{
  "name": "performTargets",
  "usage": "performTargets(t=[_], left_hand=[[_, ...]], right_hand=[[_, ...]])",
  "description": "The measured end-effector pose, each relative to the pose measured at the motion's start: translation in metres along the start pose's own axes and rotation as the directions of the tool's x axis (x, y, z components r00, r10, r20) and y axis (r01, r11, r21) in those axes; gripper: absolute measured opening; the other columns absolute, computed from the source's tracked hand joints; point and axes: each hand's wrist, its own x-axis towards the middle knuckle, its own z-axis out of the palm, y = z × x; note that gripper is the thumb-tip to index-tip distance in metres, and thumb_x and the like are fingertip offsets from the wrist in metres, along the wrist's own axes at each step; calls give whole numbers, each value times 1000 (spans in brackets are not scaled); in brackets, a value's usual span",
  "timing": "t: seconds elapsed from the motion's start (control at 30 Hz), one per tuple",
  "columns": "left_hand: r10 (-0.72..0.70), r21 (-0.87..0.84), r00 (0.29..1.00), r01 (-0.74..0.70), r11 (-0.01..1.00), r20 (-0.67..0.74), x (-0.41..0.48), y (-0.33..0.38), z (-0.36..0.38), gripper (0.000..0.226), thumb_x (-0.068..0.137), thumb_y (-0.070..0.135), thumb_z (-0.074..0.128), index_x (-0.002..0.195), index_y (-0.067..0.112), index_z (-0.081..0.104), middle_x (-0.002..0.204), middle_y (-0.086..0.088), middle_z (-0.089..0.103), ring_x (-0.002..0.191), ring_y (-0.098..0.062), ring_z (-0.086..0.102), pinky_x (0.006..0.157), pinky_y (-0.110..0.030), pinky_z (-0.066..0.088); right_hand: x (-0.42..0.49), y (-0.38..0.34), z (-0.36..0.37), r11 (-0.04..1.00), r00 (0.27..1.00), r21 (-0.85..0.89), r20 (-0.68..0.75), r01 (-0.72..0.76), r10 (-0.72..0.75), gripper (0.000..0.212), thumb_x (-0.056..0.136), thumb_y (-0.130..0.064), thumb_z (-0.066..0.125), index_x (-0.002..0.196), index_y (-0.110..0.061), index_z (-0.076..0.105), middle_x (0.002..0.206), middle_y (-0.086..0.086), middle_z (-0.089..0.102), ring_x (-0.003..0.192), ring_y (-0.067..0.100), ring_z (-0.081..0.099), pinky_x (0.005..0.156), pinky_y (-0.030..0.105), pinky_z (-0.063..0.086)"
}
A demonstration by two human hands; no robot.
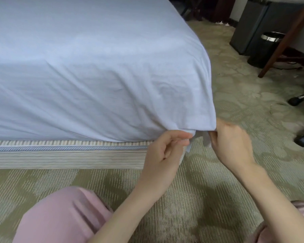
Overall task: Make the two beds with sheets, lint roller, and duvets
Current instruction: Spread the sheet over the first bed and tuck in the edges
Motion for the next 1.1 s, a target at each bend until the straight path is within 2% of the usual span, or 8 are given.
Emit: performTargets(t=[0.2, 0.37, 0.47, 0.57, 0.7, 0.8, 0.9, 1.1], left_hand=[[79, 95, 993, -87, 992, 88, 18, -3, 9, 35, 98, 11, 48, 129, 25, 54, 130, 12, 58, 120, 9, 49, 101, -13, 39], [66, 93, 997, -69, 993, 36, 27, -5, 17, 26, 98, 21, 50, 120, 20, 62, 113, 14, 67, 107, 8, 58, 92, -11, 43], [48, 69, 998, -51, 996, 39, 27, -1, 18, 27, 93, 35, 54, 108, 15, 66, 91, 14, 69, 88, 5, 63, 77, -12, 45], [46, 200, 998, -54, 978, 42, 24, 3, 20, 36, 77, 49, 65, 101, 23, 64, 86, 13, 71, 82, 4, 65, 74, -17, 50], [161, 424, 985, -117, 898, -69, 33, 2, 13, 8, 84, 26, 66, 84, 19, 62, 72, 8, 67, 69, 1, 62, 64, -18, 48], [286, 578, 956, -196, 792, -68, 43, -6, -1, 26, 90, 15, 59, 65, 13, 51, 50, 8, 46, 54, -4, 48, 52, -10, 34], [442, 706, 897, -297, 643, -26, 42, -9, -16, 39, 90, 19, 52, 58, 20, 31, 43, 9, 24, 45, -5, 38, 48, -12, 28], [479, 678, 877, -332, 656, -33, 30, -15, -38, 27, 92, 18, 49, 66, 15, 50, 45, 10, 29, 47, -6, 37, 49, -10, 26]], right_hand=[[-15, 11, -47, 990, 995, -109, 49, 93, -88, 24, 90, -27, 58, 75, -10, 50, 69, 14, 61, 65, 42, 58, 51, 32, 26], [-29, -5, -61, 961, 954, -197, 265, 196, -140, 30, 96, -44, 40, 76, -23, 45, 85, 1, 62, 86, 30, 64, 56, 30, 30], [-43, -22, -45, 932, 891, 64, 277, 356, -360, 37, 90, -37, 45, 59, -24, 29, 58, 0, 54, 58, 29, 61, 44, 29, 31], [-42, -38, -25, 875, 890, 363, 199, 322, -410, 13, 81, -27, 48, 70, -21, 50, 66, 4, 64, 60, 27, 61, 49, 32, 43], [-39, -54, -4, 705, 917, 701, 207, 103, -340, 38, 75, -39, 40, 71, -5, 56, 63, 7, 63, 59, 20, 59, 56, 40, 46], [-45, -57, 3, 621, 865, 783, 292, 29, -408, 32, 80, -42, 47, 76, -13, 61, 67, -1, 63, 62, 13, 58, 62, 36, 47], [-49, -50, 4, 737, 769, 664, 403, 128, -497, 16, 87, -39, 60, 76, -28, 63, 75, -16, 64, 71, 4, 59, 70, 26, 48], [-22, -10, 3, 905, 963, 423, 230, 28, -137, 24, 82, -47, 63, 73, -25, 56, 67, -11, 61, 63, 7, 57, 63, 34, 48]])
